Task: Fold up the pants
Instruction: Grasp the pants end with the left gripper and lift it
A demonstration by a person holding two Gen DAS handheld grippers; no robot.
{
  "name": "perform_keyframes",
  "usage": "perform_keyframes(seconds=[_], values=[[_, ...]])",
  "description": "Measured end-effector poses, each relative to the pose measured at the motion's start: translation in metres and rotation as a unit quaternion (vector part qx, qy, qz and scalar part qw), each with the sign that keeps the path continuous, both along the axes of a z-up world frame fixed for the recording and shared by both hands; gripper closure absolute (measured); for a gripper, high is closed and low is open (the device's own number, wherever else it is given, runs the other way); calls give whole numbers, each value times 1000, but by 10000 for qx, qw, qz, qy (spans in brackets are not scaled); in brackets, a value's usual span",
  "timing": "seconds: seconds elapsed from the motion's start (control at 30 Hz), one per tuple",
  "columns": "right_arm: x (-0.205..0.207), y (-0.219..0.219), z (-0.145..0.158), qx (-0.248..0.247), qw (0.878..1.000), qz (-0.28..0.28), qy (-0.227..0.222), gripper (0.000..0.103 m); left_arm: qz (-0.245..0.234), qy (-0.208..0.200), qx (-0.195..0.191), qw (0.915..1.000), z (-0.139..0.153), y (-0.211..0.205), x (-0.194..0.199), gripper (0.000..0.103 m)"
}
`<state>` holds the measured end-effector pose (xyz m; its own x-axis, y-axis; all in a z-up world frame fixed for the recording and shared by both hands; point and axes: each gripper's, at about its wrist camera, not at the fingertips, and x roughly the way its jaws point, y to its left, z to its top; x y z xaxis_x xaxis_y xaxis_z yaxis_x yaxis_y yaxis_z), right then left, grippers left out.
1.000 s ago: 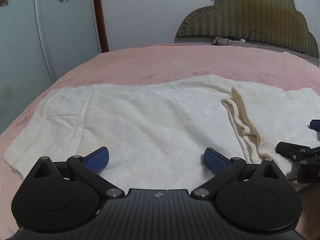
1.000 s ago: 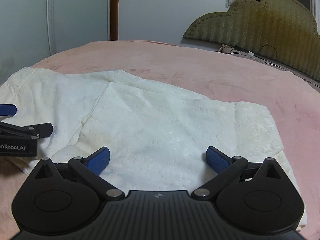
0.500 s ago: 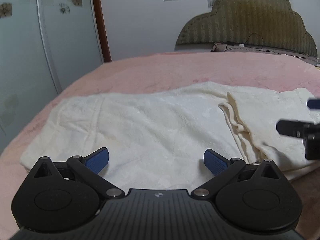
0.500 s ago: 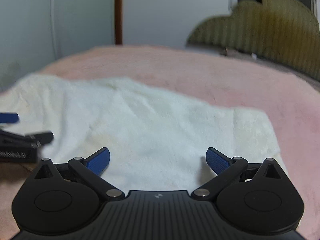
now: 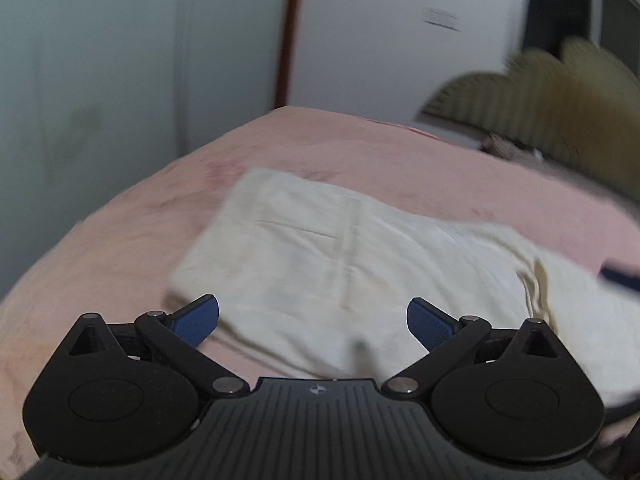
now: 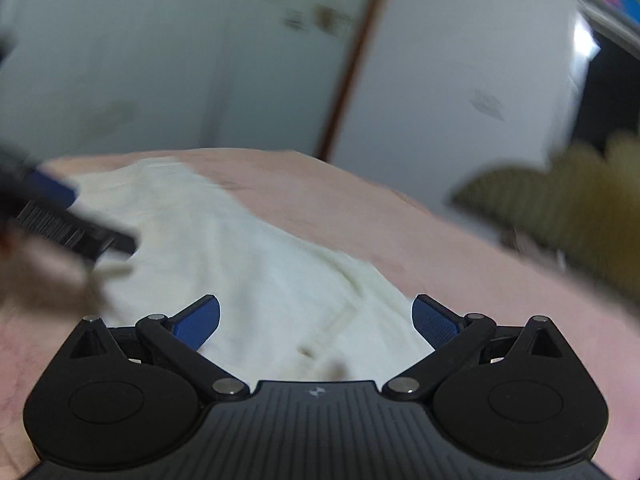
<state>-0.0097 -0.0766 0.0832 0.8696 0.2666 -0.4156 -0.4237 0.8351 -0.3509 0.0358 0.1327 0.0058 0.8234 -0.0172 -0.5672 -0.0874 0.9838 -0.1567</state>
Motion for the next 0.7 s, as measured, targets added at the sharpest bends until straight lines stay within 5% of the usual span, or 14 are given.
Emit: perform_keyframes(seconds=[0.17, 0.33, 0.7], values=[[-16, 64, -17, -701, 9924, 998, -167, 0, 199, 350, -1630, 9858, -2, 58, -4, 1], [-15, 97, -37, -1620, 9799, 977, -638, 0, -123, 729, -3079, 9485, -29, 74, 4, 1], [24, 135, -35, -1420, 9824, 588, -1059, 0, 280, 371, -4451, 8943, -49, 92, 34, 0]])
